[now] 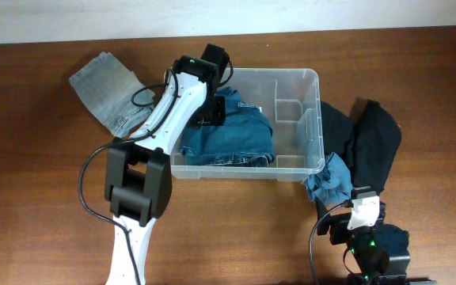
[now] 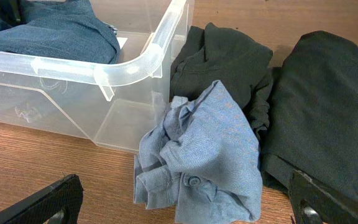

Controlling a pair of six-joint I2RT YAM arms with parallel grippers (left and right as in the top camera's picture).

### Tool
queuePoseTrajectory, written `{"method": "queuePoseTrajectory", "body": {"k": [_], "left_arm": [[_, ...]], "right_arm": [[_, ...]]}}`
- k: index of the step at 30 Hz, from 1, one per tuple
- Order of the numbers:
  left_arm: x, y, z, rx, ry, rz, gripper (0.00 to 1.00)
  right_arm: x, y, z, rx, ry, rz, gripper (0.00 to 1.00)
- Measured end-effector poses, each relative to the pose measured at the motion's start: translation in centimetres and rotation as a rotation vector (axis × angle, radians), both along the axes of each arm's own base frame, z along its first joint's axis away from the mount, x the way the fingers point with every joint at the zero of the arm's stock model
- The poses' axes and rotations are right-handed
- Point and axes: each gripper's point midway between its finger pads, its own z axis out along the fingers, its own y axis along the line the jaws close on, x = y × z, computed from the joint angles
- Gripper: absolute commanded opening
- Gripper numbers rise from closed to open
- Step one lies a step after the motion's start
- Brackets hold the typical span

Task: Pack container
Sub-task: 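Press the jeans flat into the container with the left gripper, then move the left gripper to the light-blue jeans and grasp them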

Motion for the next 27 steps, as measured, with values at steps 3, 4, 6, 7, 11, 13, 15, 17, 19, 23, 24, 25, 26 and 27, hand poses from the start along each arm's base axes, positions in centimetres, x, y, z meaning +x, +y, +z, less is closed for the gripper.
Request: {"method": "queuePoseTrajectory", "body": {"k": [3,4,6,7,11,13,15,17,19,23,24,25,26,27], "left_arm": [[-0.8,0.3,1.1,0.005,0.037,0.002,0.5],[-0.9,0.7,2.6,0.0,0.042,0.01,0.51],[-0.6,0.9,4.6,-0.009,0.025,0.015,0.53],[0.0,1.1,6.8,-0.023,-0.012,0.008,0.54],[1.0,1.2,12.6,-0.071,-0.145,-0.014,0.54],[0.4,1.1,13.7,-0.068,-0.157,-0.029,0.54],[-0.3,0.6,12.6,-0.038,-0.131,-0.054,0.54],[-0.5,0.3,10.4,-0.01,-0.099,-0.068,0.54],[-1.5,0.2,6.1,0.032,-0.013,-0.085,0.54],[-2.9,0.9,-0.3,0.07,0.072,-0.086,0.55],[-3.3,1.2,-1.2,0.077,0.087,-0.085,0.55],[-3.3,1.3,-1.4,0.077,0.09,-0.083,0.55],[-3.3,1.4,-1.3,0.077,0.091,-0.08,0.55],[-3.3,1.5,-1.2,0.074,0.093,-0.077,0.56]], "right_arm": [[0.0,0.0,0.0,0.0,0.0,0.0,0.99],[0.0,0.0,0.0,-0.001,0.0,0.0,0.98],[0.0,0.0,0.0,0.0,-0.001,0.0,0.98],[0.0,0.0,0.0,0.0,0.0,0.0,0.98],[0.0,0.0,0.0,0.0,0.0,0.0,0.99],[0.0,0.0,0.0,0.0,0.0,0.0,0.98],[0.0,0.0,0.0,0.0,0.0,0.0,0.98],[0.0,0.0,0.0,0.0,0.0,0.0,0.98],[0.0,0.0,0.0,0.0,0.0,0.0,0.98],[0.0,0.0,0.0,0.0,-0.001,0.0,0.98],[0.0,0.0,0.0,0.0,0.0,0.0,0.98],[0.0,0.0,0.0,0.0,0.0,0.0,0.98],[0.0,0.0,0.0,0.0,-0.001,0.0,0.98],[0.0,0.0,0.0,0.0,0.0,0.0,0.99]]}}
